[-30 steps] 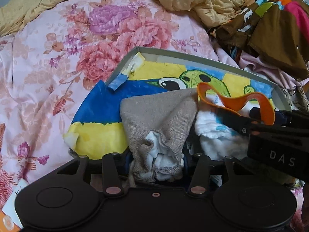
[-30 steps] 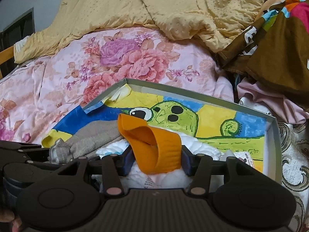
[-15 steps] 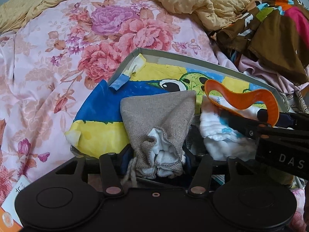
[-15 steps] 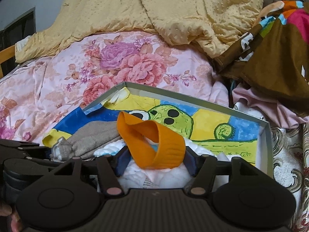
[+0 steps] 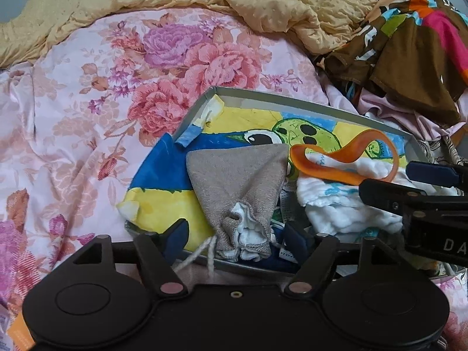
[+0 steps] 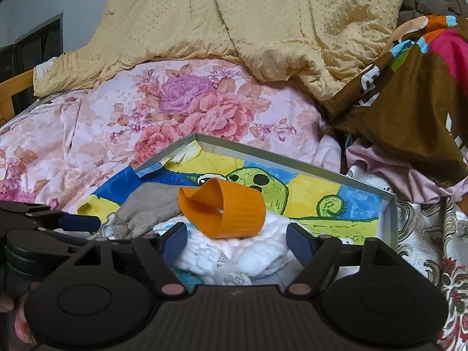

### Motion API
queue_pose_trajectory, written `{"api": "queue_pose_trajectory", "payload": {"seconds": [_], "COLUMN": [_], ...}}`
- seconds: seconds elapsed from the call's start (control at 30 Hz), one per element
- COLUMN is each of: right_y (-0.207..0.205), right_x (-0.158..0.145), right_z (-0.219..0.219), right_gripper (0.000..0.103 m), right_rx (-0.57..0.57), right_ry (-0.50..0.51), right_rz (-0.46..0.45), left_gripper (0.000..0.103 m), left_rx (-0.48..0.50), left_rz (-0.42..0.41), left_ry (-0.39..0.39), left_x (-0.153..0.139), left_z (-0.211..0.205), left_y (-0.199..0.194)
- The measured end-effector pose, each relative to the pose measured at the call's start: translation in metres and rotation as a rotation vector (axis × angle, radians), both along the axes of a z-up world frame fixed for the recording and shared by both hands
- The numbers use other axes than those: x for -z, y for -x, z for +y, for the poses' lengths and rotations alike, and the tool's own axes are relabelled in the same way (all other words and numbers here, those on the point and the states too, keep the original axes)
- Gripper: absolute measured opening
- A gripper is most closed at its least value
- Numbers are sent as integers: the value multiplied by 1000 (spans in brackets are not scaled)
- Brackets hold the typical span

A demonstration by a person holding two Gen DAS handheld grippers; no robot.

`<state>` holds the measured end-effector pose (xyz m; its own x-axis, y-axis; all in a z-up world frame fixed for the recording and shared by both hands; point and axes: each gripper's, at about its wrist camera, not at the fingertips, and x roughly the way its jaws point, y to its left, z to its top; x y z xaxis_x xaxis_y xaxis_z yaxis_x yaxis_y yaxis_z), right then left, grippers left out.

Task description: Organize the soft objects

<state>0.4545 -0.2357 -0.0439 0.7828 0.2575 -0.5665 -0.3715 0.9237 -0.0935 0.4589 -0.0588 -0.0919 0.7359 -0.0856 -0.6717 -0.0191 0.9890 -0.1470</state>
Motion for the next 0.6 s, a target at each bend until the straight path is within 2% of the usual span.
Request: {"api": "queue_pose_trajectory", "payload": {"seconds": [0.1, 0.33, 0.6], "right_y": [6, 24, 60], "right_x": [-6, -21, -38], "right_z": [-3, -12, -25], "right_gripper": [83, 89, 98], "right_rx": [7, 27, 39], "right_ry": [-6, -36, -77], "right_rz": [-13, -36, -76], "left_gripper": [78, 83, 88], "left_rx": [-7, -17, -29], "left_rz": [-12, -40, -89], "left_ry": [12, -32, -47], "left_x": [-6, -25, -50], "left_z": [4, 10, 14], "left_y": [7, 28, 64]}}
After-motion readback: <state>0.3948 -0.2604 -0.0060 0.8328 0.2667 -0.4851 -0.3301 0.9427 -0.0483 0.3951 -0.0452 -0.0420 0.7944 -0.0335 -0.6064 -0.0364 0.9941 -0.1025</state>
